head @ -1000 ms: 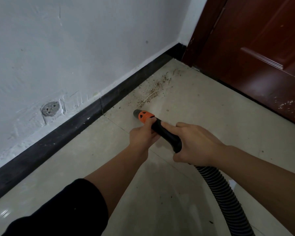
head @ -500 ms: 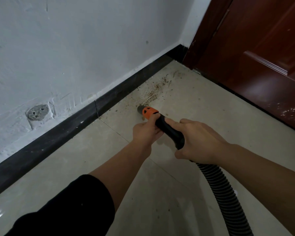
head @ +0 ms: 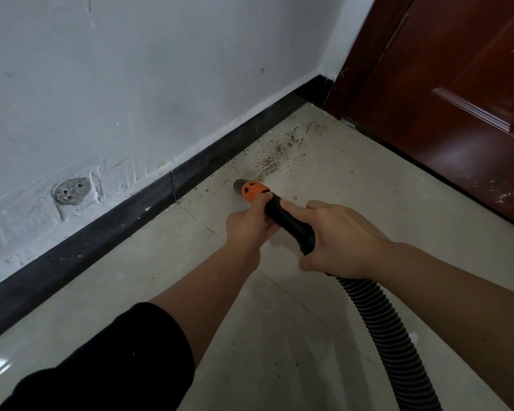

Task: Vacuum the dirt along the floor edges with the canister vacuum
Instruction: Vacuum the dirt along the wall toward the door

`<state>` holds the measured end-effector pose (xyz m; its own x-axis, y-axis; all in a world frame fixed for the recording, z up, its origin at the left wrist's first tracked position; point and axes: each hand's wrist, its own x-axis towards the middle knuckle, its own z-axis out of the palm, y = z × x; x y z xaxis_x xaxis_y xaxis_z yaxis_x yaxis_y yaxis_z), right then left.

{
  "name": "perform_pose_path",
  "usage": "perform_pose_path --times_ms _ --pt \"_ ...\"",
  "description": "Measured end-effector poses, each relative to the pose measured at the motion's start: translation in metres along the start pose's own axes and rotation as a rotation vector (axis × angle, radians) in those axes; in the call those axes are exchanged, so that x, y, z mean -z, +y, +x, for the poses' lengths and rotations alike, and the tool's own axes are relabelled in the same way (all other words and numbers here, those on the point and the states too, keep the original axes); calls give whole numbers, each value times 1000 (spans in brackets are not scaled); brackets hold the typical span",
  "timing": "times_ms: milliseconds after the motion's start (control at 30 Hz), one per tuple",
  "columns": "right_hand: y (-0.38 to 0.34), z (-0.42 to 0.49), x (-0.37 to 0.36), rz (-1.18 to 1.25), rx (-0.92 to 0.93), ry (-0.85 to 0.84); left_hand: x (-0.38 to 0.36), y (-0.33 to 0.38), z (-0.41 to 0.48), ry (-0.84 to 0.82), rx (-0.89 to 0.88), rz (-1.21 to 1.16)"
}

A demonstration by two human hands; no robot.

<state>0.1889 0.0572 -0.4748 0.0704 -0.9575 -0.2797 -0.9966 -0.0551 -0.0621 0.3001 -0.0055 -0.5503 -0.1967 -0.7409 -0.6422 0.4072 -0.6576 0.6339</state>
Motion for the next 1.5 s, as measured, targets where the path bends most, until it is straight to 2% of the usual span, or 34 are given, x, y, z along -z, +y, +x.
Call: perform_pose_path --times_ms 533,1000,1500 --pt "-44 -12 -5 -63 147 -14 55 7 -33 31 -14 -16" --pt "-72 -6 -8 -66 217 -3 78 14 -41 153 -87 4" --pt "-63 4 -11 -25 123 16 62 21 -27 128 -90 16"
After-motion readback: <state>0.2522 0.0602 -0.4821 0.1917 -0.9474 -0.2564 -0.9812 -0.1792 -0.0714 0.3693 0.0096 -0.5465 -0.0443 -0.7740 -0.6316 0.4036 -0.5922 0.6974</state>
